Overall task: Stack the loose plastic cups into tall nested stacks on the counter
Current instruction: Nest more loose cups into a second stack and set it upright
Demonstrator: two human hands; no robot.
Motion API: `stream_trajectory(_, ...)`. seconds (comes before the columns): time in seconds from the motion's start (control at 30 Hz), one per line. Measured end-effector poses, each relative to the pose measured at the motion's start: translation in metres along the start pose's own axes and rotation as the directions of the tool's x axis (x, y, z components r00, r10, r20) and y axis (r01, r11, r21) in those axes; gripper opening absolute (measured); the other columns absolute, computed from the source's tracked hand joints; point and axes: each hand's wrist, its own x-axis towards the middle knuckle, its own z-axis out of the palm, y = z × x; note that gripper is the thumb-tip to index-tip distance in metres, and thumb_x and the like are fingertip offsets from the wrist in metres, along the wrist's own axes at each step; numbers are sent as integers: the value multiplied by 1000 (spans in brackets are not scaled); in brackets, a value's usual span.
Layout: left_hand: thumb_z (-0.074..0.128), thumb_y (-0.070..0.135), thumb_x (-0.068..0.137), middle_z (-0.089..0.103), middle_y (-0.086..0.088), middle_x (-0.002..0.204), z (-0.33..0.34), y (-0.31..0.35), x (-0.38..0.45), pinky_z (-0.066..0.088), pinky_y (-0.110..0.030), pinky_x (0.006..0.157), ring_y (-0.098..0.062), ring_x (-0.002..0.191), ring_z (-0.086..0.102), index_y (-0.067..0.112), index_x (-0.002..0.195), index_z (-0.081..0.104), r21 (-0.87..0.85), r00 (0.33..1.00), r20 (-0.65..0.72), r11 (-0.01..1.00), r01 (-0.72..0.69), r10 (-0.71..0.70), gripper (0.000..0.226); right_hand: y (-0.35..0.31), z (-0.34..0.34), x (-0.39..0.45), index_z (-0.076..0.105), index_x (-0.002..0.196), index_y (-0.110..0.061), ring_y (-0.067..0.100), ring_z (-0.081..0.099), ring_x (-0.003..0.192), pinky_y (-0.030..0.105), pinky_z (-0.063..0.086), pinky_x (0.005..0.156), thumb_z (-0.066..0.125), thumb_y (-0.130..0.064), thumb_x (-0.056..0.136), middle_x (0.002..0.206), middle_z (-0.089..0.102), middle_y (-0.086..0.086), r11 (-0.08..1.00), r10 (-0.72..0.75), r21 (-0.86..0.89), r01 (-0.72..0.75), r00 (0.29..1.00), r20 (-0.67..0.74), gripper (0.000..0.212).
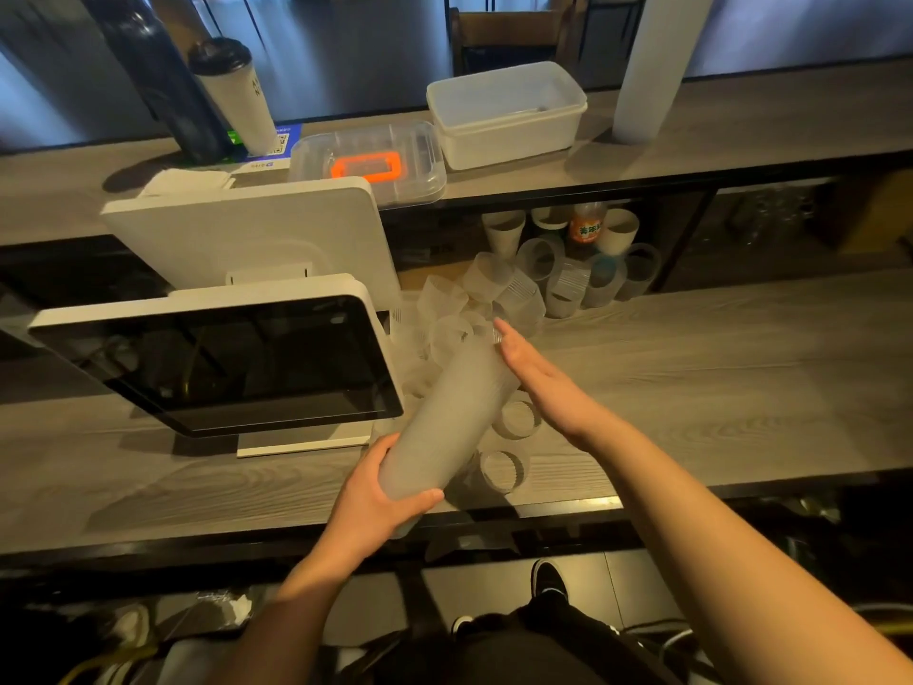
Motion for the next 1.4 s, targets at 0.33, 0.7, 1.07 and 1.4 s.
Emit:
stream_trajectory(0.33,79,63,48,57,13,120,-3,0,-5,52,-24,77,-9,108,59,37,132,45,-197,997,-6,978,74,-77,94,120,23,-4,42,148,-17,20,50,127,34,48,100,72,-56,83,143,50,6,913,266,-254,-319,938,-221,81)
stream_trajectory(0.7,79,65,45,56,9,122,-5,-13,-8,53,-31,84,-9,109,58,33,133,44,-149,990,4,979,137,-138,100,165,45,-4,33,151,-17,22,38,135,37,36,113,87,-38,72,149,44,4,776,170,-597,-202,979,-110,98)
stream_trajectory(1.07,80,64,47,56,12,122,-7,-6,-6,54,-25,77,-11,109,59,34,136,44,-163,995,19,981,102,-100,100,110,-5,2,56,135,-16,17,58,117,26,48,91,83,-43,76,132,60,5,965,205,233,-120,898,-388,70)
stream_trajectory(1.4,82,61,51,55,19,120,-2,11,5,49,-18,74,-2,106,57,41,130,47,-76,999,32,997,6,-4,89,6,-36,22,54,138,-15,16,60,115,33,50,92,73,-51,73,127,62,3,904,29,405,139,924,-381,77)
